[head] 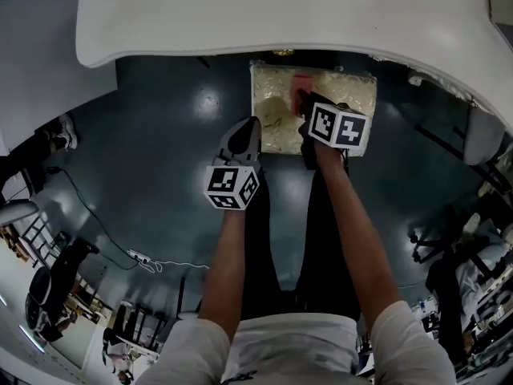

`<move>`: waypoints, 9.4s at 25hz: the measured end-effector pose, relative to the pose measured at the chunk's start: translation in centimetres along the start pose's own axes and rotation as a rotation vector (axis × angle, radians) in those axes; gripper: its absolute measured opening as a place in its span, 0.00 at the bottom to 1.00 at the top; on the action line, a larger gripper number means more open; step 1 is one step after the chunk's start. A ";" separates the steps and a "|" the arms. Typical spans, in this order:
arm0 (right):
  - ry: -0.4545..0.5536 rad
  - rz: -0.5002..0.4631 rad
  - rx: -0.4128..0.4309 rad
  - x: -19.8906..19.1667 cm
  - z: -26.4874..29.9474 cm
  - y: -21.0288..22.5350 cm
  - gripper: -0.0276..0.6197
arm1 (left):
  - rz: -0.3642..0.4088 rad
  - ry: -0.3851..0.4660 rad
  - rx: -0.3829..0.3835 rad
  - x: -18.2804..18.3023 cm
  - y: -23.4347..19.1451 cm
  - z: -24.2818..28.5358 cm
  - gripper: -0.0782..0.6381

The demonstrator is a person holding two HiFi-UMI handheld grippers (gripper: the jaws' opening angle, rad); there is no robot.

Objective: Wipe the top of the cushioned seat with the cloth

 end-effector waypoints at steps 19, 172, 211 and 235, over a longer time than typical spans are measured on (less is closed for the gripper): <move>-0.173 -0.089 -0.060 -4.1 8.7 -6.4 0.08 | -0.040 -0.007 0.053 -0.7 -6.0 -3.7 0.13; -0.200 -0.181 -0.028 -9.3 6.3 -4.5 0.08 | -0.016 -0.051 0.021 -4.0 -1.4 -1.9 0.13; -0.008 0.023 -0.380 -5.5 -10.4 22.5 0.08 | 0.033 -0.072 -0.107 -6.7 13.2 6.4 0.13; -0.210 -0.133 0.030 -11.4 4.8 -5.3 0.08 | -0.055 0.027 0.151 -4.9 -2.6 -5.4 0.13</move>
Point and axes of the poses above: the fingertips, and each gripper's own axes: z forward along the fingers, y to its right, x out of its top, the point moved 5 cm from there along -z, backward along the fingers
